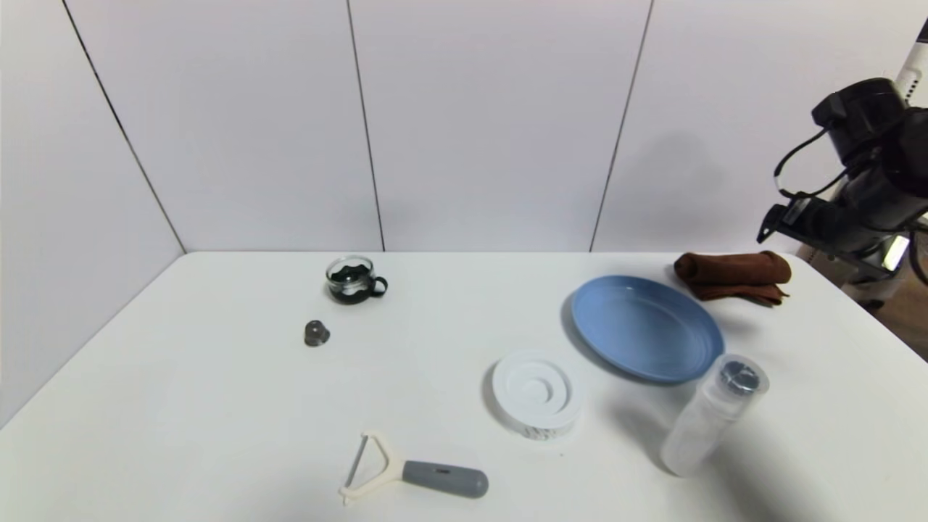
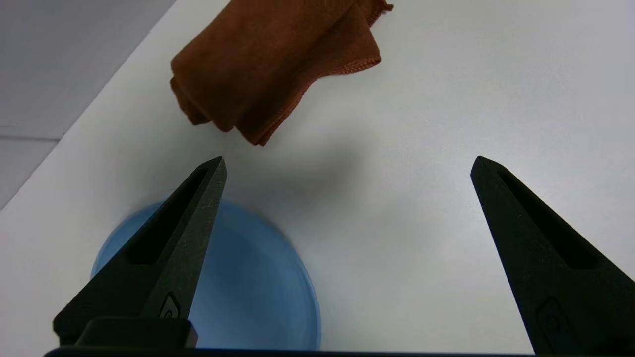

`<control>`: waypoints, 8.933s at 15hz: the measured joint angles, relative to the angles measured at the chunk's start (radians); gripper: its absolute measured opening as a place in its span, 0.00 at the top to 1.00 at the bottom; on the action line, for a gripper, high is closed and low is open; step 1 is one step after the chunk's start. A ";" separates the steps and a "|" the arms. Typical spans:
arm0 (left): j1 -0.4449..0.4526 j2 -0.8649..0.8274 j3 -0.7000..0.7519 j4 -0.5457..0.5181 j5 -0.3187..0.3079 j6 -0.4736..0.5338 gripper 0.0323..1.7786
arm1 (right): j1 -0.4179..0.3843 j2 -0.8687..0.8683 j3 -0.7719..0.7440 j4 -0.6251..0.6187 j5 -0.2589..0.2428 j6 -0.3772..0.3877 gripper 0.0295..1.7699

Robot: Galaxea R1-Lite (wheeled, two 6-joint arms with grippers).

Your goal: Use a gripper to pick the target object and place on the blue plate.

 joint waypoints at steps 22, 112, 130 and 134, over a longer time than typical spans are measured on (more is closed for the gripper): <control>0.000 0.000 0.000 0.000 0.000 0.000 0.05 | 0.036 0.358 -0.200 -0.130 -0.215 0.250 0.04; 0.000 0.000 0.000 0.000 0.000 0.000 0.05 | 0.169 -0.597 0.336 -0.041 -0.153 -0.102 0.09; 0.000 0.000 0.000 0.000 0.000 0.000 0.05 | 0.038 -1.837 1.730 -0.764 0.333 -0.796 0.04; 0.000 0.000 0.000 0.000 0.000 0.000 0.05 | 0.042 -1.908 1.746 -0.729 0.348 -0.694 0.04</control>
